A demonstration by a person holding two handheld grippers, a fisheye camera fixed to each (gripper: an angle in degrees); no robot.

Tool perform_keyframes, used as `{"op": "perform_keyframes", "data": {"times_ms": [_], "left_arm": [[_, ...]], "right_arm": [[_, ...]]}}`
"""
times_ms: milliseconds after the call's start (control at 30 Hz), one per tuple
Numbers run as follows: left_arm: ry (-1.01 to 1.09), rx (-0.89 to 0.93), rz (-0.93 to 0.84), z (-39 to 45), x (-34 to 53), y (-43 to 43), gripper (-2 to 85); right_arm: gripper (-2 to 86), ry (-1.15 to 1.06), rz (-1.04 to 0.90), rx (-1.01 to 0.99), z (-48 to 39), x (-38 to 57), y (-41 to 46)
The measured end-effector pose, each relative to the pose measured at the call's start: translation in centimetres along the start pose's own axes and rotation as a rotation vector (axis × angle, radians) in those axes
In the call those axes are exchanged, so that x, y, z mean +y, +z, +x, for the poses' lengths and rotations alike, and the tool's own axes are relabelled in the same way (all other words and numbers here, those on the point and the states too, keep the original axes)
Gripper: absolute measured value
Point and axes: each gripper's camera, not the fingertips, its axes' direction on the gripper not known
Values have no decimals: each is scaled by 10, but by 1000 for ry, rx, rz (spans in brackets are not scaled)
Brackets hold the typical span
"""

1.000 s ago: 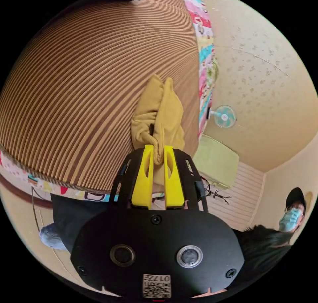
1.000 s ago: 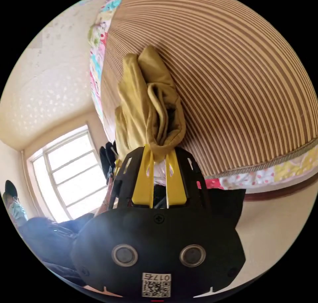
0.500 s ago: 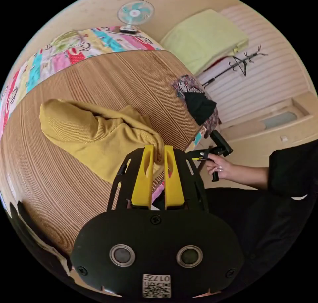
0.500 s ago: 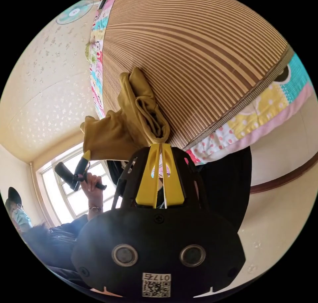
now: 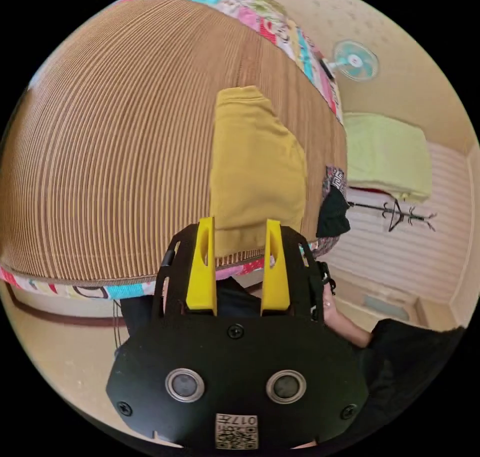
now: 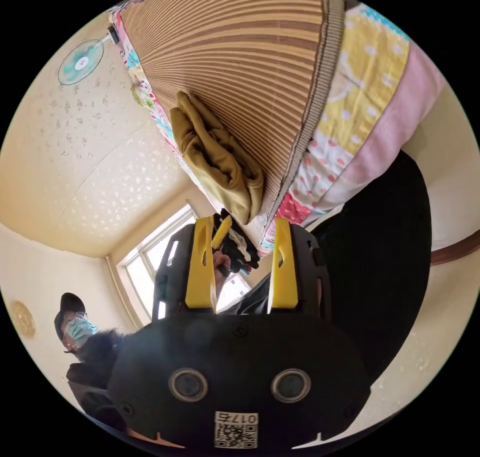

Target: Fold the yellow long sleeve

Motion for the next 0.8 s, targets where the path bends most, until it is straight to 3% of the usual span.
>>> {"op": "perform_keyframes", "data": {"times_ms": [133, 200, 333, 500, 633, 800], "left_arm": [[-25, 139, -217, -19, -7, 66, 132], [-62, 118, -190, -20, 1, 71, 78], [-57, 470, -118, -5, 24, 52, 55], [142, 564, -150, 42, 57, -7, 51], [212, 513, 55, 29, 82, -114, 56], [328, 457, 414, -14, 141, -278, 70]], "right_arm": [[178, 23, -5, -26, 2, -22, 13], [189, 52, -32, -13, 2, -37, 22], [210, 71, -7, -29, -1, -53, 31], [196, 16, 72, -321, -26, -64, 65], [180, -97, -91, -295, -74, -39, 147], [155, -178, -304, -467, -131, 30, 346]]}}
